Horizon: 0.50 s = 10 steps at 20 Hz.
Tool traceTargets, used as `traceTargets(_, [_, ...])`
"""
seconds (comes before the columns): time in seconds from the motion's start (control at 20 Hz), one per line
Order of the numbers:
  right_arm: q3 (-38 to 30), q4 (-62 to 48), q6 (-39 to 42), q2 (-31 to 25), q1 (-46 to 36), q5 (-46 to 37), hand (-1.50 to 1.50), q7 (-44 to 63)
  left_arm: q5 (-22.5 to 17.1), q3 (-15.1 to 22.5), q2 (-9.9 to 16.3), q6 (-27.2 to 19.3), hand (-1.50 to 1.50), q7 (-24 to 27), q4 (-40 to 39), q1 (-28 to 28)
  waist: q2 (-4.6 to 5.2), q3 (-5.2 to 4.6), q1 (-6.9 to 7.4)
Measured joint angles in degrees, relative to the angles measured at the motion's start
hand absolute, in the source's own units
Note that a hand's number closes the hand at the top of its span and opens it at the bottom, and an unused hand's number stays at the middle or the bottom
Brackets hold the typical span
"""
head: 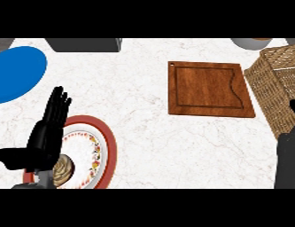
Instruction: Pick the sweet potato from the cutting board and place it in the basket
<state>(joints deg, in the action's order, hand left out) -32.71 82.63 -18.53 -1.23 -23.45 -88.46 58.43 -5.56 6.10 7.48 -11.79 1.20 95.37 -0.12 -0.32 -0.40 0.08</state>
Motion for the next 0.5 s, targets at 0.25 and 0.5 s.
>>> traceTargets(0.25, [0.10, 0.26, -2.71, -1.37, 1.58, 3.46, -1.50, -1.36, 0.35, -0.68, -0.01, 0.14, 0.00, -2.31, 1.22, -0.99, -0.17, -0.14, 0.02])
traceTargets(0.5, [1.38, 2.03, -7.98, -1.66, 3.48, 3.13, -1.50, -2.62, 0.38, -1.28, -0.13, 1.00, 0.00, -1.71, 0.80, -0.39, 0.09, 0.15, 0.03])
